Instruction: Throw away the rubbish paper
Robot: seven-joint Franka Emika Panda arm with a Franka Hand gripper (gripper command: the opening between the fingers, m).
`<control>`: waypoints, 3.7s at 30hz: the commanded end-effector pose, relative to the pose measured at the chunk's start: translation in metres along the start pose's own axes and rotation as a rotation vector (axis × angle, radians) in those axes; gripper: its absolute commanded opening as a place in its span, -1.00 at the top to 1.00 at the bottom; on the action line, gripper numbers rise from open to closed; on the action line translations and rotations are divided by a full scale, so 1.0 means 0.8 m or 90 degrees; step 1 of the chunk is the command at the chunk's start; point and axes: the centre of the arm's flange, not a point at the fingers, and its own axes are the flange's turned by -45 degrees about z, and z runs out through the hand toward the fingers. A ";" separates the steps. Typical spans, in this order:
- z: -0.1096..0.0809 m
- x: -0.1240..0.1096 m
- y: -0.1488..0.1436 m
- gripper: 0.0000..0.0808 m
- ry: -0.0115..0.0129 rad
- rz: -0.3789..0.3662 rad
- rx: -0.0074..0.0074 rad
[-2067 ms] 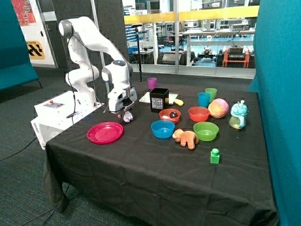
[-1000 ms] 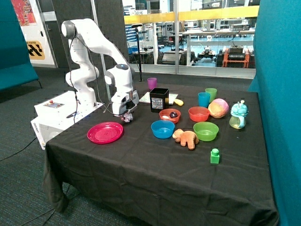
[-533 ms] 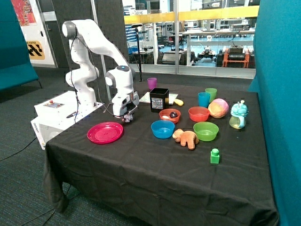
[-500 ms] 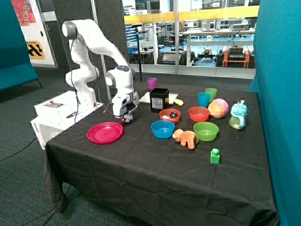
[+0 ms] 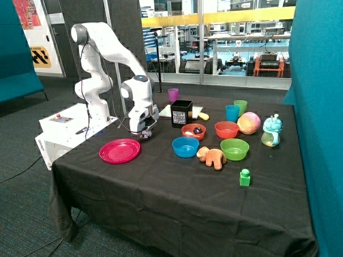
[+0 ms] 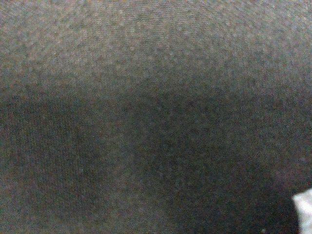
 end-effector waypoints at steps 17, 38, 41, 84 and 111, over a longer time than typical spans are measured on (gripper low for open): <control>-0.008 -0.011 0.000 1.00 0.0009 -0.010 -0.0008; -0.096 0.010 -0.066 1.00 0.0008 -0.107 -0.0008; -0.109 0.008 -0.085 1.00 0.0008 -0.133 -0.0009; -0.205 0.054 -0.185 1.00 0.0007 -0.245 -0.0009; -0.193 0.122 -0.230 1.00 0.0007 -0.253 -0.0009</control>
